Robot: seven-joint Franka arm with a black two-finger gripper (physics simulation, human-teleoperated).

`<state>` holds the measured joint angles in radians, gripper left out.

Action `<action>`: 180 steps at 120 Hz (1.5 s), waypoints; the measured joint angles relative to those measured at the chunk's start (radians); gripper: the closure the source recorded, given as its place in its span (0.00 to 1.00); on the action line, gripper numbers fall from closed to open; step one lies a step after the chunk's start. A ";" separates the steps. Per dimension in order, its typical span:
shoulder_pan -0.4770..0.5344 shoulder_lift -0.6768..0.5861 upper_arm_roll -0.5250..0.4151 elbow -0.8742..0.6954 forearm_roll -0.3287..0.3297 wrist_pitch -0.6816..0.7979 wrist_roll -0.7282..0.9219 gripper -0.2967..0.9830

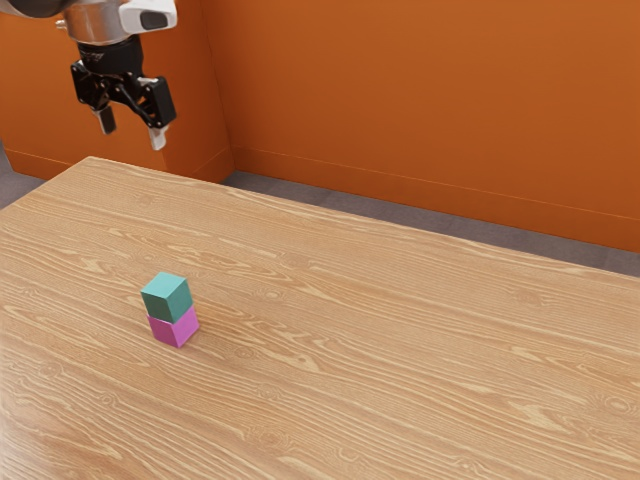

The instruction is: Pick up the blue block with one arm, and put the blue block on the table with one arm

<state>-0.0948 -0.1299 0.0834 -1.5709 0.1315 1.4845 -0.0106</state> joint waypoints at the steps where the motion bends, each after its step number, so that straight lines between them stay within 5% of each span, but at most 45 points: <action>1: 0.000 0.000 0.000 0.000 0.000 0.000 0.000 0.23; 20: 0.064 0.005 -0.001 0.008 -0.048 -0.009 -0.001 0.23; 40: 0.058 0.026 -0.013 0.342 -0.072 -0.132 0.003 0.23; 84: 0.074 0.123 -0.002 0.364 -0.079 -0.215 0.011 0.23; 111: 0.082 0.089 -0.006 -0.057 -0.103 -0.002 0.014 0.23; 135: 0.211 0.033 -0.022 -0.304 -0.093 0.207 0.015 0.23; 180: 0.231 0.044 -0.030 -0.496 -0.077 0.476 0.063 0.23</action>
<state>0.1359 -0.0856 0.0537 -2.0665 0.0548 1.9604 0.0527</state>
